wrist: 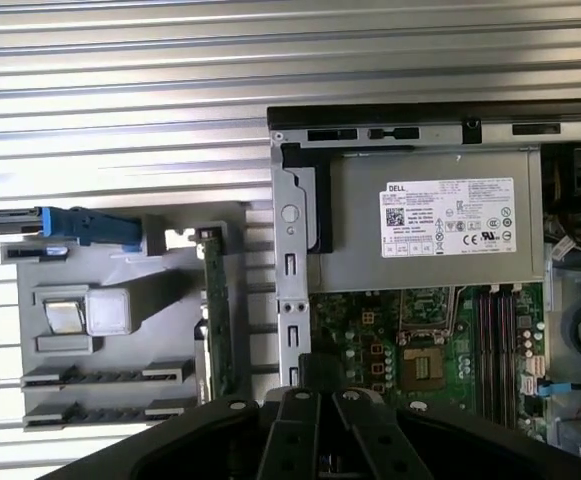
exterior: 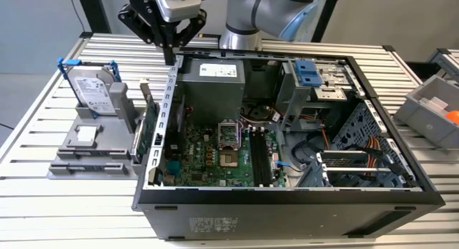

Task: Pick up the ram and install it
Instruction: 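Reach for the ram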

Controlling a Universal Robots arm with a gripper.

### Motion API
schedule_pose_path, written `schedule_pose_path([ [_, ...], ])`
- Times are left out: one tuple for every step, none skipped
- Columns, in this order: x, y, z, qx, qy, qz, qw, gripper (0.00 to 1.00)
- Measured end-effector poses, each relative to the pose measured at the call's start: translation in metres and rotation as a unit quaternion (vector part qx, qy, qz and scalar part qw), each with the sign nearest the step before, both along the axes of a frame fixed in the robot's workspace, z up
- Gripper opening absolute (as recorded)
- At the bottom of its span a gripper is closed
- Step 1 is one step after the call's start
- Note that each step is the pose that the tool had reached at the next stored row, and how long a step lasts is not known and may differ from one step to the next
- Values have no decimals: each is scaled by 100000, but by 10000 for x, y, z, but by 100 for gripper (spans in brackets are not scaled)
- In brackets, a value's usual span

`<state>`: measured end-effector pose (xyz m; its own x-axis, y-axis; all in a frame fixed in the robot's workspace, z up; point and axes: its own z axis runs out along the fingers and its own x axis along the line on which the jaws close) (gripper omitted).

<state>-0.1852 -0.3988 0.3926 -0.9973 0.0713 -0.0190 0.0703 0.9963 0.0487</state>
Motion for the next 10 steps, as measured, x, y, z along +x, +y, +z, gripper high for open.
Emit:
schedule_pose_path([
  [-26,0,0,2,-1,-1,100000,0],
  [-48,0,-1,5,-3,3,100000,0],
  [-69,0,0,5,-3,6,100000,0],
  [-89,0,0,2,-1,4,100000,0],
  [-106,0,0,3,-3,4,100000,0],
  [-125,0,0,3,0,3,100000,0],
  [-145,0,0,0,1,4,100000,0],
  [-165,0,0,2,-1,3,100000,0],
  [-182,0,0,3,0,6,100000,0],
  [-202,0,0,2,1,5,100000,0],
])
